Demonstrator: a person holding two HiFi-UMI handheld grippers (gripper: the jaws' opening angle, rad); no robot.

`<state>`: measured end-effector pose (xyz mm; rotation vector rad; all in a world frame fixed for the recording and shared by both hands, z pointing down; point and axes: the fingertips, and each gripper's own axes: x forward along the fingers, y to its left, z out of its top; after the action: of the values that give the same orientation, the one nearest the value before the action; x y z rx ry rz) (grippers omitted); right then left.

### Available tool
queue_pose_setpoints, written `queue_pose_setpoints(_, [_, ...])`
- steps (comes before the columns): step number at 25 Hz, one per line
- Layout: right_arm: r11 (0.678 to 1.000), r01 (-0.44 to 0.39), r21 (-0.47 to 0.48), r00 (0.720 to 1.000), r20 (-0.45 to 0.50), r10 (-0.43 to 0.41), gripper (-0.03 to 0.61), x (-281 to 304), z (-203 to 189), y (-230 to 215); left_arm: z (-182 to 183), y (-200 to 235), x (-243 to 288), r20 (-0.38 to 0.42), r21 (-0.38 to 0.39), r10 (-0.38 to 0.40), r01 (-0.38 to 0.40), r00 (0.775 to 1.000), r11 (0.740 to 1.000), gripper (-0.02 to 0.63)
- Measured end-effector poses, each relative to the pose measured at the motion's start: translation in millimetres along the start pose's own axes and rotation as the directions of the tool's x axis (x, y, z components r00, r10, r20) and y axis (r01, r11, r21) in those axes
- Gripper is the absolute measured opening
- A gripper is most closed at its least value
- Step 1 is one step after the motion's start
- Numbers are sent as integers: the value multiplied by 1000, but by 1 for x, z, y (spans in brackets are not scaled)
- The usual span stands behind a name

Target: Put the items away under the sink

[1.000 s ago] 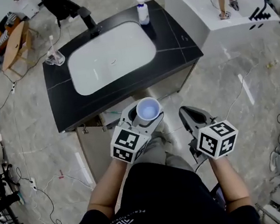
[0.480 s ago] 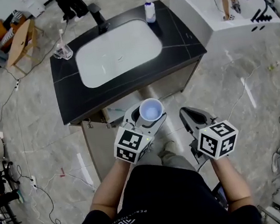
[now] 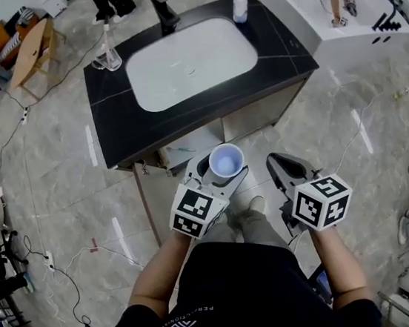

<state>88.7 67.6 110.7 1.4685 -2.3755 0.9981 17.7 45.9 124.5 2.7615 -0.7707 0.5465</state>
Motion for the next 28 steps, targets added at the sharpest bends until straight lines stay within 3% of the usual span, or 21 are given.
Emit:
queue_pose_setpoints(7, [999, 26, 22, 1000, -17, -26, 35, 13, -32, 37, -32, 8, -34, -27, -8, -39, 39, 999, 999, 311])
queue_pose_setpoints(15, [997, 73, 28, 996, -42, -72, 35, 15, -61, 51, -59, 4, -43, -36, -14, -86, 86, 996, 996, 311])
queue_pose_setpoints(19, [996, 69, 47, 996, -65, -66, 35, 18, -73, 47, -67, 4, -42, -50, -20, -69, 68, 996, 997, 310])
queue_pose_setpoints(23, [997, 62, 53, 995, -85, -58, 35, 23, -82, 38, -71, 6, -36, -13, -77, -29, 28, 999, 997, 310])
queue_pose_setpoints(28, [996, 44, 76, 995, -93, -37, 35, 33, -91, 25, -85, 5, -22, -51, -48, -15, 13, 999, 999, 310])
